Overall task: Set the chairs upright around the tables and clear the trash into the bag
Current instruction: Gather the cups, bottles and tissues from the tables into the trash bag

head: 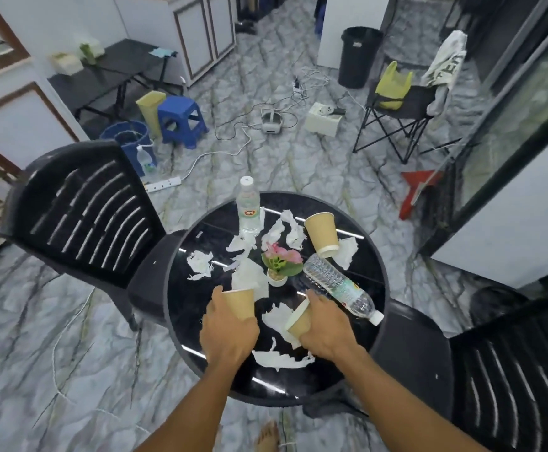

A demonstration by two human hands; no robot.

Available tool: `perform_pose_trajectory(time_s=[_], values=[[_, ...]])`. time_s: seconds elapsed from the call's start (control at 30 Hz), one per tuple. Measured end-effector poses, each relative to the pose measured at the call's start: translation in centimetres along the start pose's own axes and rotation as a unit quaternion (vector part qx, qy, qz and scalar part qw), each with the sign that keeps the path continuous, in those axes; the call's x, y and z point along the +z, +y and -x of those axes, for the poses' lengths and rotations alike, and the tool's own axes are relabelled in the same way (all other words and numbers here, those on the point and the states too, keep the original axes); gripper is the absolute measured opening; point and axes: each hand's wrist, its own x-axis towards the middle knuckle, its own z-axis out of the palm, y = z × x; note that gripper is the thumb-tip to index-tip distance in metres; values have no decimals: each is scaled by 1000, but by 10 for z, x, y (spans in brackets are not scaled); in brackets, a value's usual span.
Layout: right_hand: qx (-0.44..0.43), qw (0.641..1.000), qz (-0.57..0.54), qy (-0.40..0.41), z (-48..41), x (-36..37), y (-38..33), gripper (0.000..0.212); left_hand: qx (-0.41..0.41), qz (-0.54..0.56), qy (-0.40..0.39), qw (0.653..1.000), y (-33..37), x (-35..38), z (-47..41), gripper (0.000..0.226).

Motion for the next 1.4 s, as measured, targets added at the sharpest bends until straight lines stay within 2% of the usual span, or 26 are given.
perform_pose_trajectory(time_s=[0.13, 0.27, 0.37, 0.53, 0.67, 0.8, 0.9, 1.03, 1.1, 1.27, 1.4], values=[[19, 996, -60, 59, 13, -15, 10, 62, 132, -53, 21, 990, 26, 3, 29, 95], [35, 984, -123, 124, 44, -40, 39, 74, 209, -91, 2, 974, 66, 19, 62, 95], [54, 975, -136, 166, 80, -62, 83, 73, 274, -91, -8, 957, 103, 38, 100, 94], [109, 943, -182, 255, 168, -101, 170, 51, 350, -47, -29, 935, 168, 76, 192, 94], [156, 906, -171, 354, 243, -144, 239, 72, 415, 3, -54, 908, 230, 112, 274, 93], [231, 848, -173, 445, 320, -186, 305, 85, 479, 57, -83, 872, 300, 145, 359, 92], [301, 795, -164, 501, 380, -197, 352, 86, 537, 66, -132, 831, 340, 178, 420, 93], [419, 716, -159, 535, 472, -178, 407, 85, 613, 57, -219, 757, 358, 235, 514, 94], [475, 680, -158, 536, 521, -153, 427, 87, 635, 40, -277, 720, 349, 259, 565, 94], [599, 587, -194, 509, 633, -72, 459, 89, 699, -28, -388, 600, 295, 309, 675, 93], [665, 493, -255, 500, 708, -9, 483, 90, 717, -104, -450, 522, 253, 346, 752, 98]])
